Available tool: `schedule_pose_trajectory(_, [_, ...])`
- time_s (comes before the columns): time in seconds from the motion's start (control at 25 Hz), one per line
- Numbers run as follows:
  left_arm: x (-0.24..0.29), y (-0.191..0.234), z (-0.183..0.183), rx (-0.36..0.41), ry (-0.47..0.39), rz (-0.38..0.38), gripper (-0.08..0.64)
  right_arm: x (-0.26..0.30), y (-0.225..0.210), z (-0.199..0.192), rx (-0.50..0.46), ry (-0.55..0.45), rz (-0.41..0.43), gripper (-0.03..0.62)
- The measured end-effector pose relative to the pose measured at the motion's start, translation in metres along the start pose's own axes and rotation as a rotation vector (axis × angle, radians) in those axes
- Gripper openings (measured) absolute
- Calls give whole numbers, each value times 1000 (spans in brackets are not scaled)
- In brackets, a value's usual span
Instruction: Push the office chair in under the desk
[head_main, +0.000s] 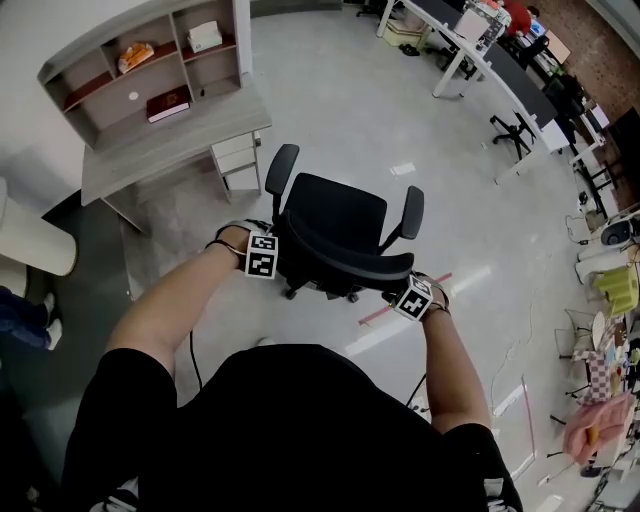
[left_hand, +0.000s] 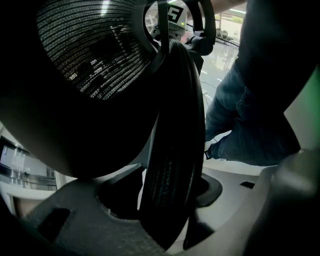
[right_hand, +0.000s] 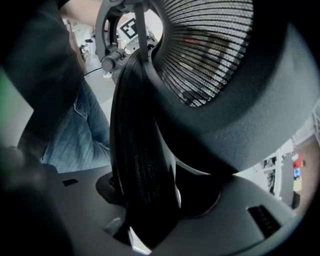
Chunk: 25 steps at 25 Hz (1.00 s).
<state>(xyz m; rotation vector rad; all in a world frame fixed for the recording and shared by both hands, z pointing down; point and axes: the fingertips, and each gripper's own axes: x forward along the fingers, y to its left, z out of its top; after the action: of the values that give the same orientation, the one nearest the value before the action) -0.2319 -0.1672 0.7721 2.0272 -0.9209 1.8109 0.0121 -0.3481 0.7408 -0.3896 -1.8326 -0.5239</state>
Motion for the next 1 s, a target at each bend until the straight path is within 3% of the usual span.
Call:
schedule_pose_trajectory(0.68, [-47,-87,-154,-210,42,42,236,38,46,155,-203,-34,61,227])
schedule_pose_trajectory(1.0, [-69,-134,-210,-297,60,54,236,49,74,217,-287,-58,81,227])
